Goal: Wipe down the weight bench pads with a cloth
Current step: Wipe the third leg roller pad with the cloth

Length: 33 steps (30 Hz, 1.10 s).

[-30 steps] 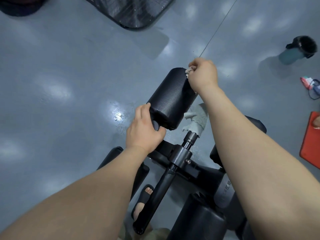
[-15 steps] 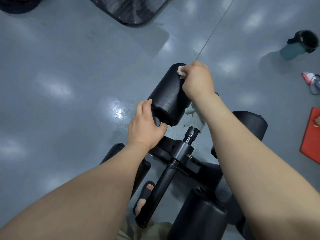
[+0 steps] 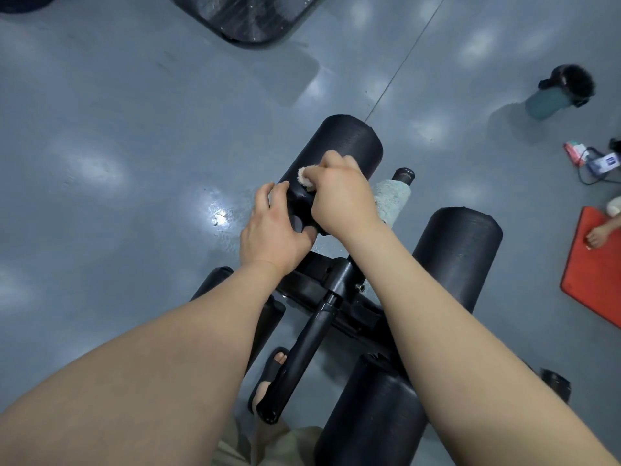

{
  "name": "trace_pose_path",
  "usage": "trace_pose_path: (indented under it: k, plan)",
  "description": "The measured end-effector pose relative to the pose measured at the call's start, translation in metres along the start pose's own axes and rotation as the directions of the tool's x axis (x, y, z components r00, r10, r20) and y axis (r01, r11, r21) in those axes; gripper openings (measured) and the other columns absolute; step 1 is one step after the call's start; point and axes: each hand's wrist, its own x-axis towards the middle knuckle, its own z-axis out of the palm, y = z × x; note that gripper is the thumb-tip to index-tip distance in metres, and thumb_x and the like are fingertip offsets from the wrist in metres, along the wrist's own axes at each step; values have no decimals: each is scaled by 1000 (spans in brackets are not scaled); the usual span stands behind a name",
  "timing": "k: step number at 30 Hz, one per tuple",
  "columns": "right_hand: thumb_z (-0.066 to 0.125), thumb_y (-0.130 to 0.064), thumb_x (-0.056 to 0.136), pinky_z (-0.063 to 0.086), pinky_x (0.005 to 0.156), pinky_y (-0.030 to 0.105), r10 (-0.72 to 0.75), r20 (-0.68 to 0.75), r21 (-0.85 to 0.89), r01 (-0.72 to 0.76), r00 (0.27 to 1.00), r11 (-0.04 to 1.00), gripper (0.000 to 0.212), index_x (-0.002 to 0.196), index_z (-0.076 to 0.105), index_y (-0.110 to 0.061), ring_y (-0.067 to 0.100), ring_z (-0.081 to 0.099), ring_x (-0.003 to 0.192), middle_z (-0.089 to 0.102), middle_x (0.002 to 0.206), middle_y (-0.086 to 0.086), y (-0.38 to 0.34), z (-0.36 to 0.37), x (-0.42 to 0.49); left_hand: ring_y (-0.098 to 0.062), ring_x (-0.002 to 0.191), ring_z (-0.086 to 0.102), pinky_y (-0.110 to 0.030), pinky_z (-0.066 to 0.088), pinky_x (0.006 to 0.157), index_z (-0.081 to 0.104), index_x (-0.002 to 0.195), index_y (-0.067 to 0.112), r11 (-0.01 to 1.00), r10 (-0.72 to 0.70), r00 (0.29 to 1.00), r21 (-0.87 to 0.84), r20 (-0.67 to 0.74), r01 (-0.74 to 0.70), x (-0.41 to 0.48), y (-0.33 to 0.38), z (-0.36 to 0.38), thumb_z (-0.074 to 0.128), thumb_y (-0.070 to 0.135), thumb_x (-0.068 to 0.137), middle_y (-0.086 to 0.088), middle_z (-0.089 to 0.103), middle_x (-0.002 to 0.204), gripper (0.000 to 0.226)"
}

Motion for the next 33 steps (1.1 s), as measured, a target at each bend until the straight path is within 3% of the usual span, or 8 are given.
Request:
trace_pose_path:
  k: [4, 9, 13, 16, 19, 24, 28, 33]
  plan:
    - [55, -4, 82, 34, 68, 28, -56, 30, 7, 55, 998, 998, 31, 105, 69, -19, 21, 36, 89, 39, 98, -5, -8, -3, -16, -26, 121, 56, -42, 49, 91, 36, 144, 29, 1000, 18, 1000, -23, -6, -18, -1, 1, -1, 69, 42, 78, 6, 37, 149, 75]
    - [56, -7, 82, 48, 75, 33, -152, 105, 141, 137, 983, 981, 28, 98, 73, -22, 24, 48, 91, 48, 94, -2, -1, -10, -24, -28, 108, 60, -37, 45, 82, 36, 142, 29, 999, 43, 999, -15, -19, -44, -3, 2, -3, 69, 38, 78, 7, 38, 143, 73]
    - [46, -6, 88, 38, 76, 26, 111, -65, 206, -96, 992, 974, 25, 89, 64, -24, 31, 54, 90, 46, 99, 1, 28, -18, 10, -27, 105, 59, -35, 42, 80, 33, 144, 26, 998, 54, 998, 10, -25, -54, -3, 1, -1, 69, 37, 78, 7, 37, 140, 76]
    - [43, -7, 92, 36, 81, 26, 298, -111, 155, -280, 948, 948, 27, 103, 66, -17, 38, 56, 100, 49, 112, 10, 52, -19, 46, -25, 105, 59, -35, 43, 81, 35, 144, 23, 998, 59, 998, 12, -33, -58, -4, 1, -1, 67, 39, 79, 9, 34, 142, 74]
    - [42, -9, 92, 42, 87, 30, 392, -91, 125, -380, 915, 917, 30, 111, 65, -14, 41, 56, 107, 48, 128, 18, 65, -20, 67, -24, 100, 59, -36, 46, 81, 36, 141, 26, 997, 74, 997, 14, -32, -74, -3, 1, -2, 67, 40, 79, 9, 33, 142, 71]
    - [42, -1, 88, 36, 79, 26, 271, -54, 131, -262, 961, 956, 30, 101, 67, -13, 35, 50, 104, 45, 107, 6, 49, -14, 60, -25, 104, 59, -41, 51, 87, 35, 140, 32, 998, 60, 998, 8, -15, -60, -2, 0, -2, 67, 42, 78, 8, 35, 144, 70]
    - [44, 0, 86, 44, 88, 33, 115, -1, 116, -114, 993, 987, 38, 108, 70, -17, 30, 42, 103, 53, 113, 4, 30, -12, 42, -24, 104, 59, -35, 45, 83, 34, 143, 30, 998, 58, 998, 6, -19, -58, -2, 1, -2, 67, 40, 80, 8, 37, 143, 73]
    - [52, -5, 88, 44, 80, 32, -34, 52, 90, 29, 998, 996, 31, 110, 68, -20, 24, 40, 103, 53, 113, -1, 4, -1, 12, -27, 107, 60, -36, 44, 78, 34, 143, 25, 999, 35, 999, 9, -21, -34, -2, 1, -1, 70, 41, 79, 8, 39, 142, 76]
